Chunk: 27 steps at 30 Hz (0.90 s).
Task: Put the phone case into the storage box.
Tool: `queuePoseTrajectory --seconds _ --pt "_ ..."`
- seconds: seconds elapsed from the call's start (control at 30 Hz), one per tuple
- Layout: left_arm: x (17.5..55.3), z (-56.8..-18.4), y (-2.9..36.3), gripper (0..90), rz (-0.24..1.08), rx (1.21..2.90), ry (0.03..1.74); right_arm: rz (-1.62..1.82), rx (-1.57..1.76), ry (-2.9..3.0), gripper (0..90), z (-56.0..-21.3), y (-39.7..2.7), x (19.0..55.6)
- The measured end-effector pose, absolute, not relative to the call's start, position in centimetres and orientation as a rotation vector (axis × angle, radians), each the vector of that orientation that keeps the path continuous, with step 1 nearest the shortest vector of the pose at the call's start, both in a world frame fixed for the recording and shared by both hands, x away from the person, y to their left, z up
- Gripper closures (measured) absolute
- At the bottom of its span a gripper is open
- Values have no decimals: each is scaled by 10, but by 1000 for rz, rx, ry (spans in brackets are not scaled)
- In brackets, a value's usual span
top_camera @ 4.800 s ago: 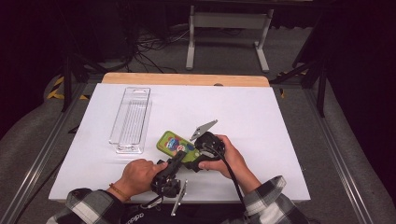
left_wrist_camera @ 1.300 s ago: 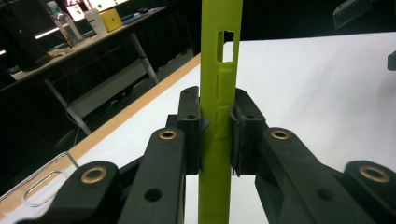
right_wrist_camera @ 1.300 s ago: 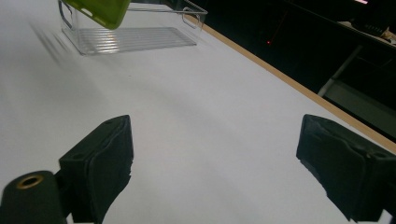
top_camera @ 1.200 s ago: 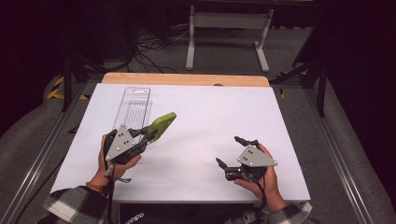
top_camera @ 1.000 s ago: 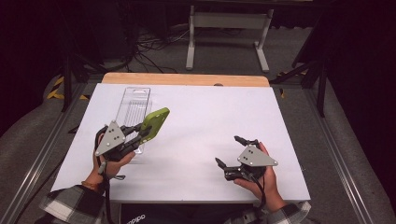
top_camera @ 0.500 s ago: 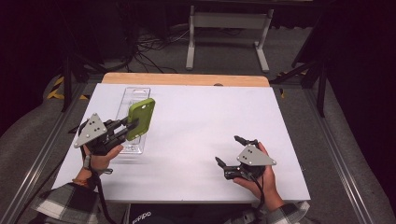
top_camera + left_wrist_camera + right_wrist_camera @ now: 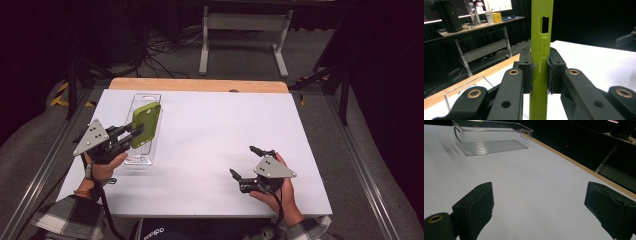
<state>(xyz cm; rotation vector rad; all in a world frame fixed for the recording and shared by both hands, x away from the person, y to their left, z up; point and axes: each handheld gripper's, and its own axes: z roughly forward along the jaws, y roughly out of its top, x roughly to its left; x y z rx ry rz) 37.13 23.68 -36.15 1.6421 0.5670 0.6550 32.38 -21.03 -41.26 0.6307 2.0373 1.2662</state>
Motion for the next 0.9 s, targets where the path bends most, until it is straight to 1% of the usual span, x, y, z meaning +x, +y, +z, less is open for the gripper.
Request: queuePoseTrajectory --seconds 0.4,0.77,0.9 --pt "384 -361 252 777 632 1607 601 1269 655 2054 94 -416 -214 322" --pt "393 -365 265 776 632 1609 622 1251 640 2095 95 -421 -211 322" --pt "398 -368 267 777 613 1610 631 1250 625 2109 99 -422 -210 322"
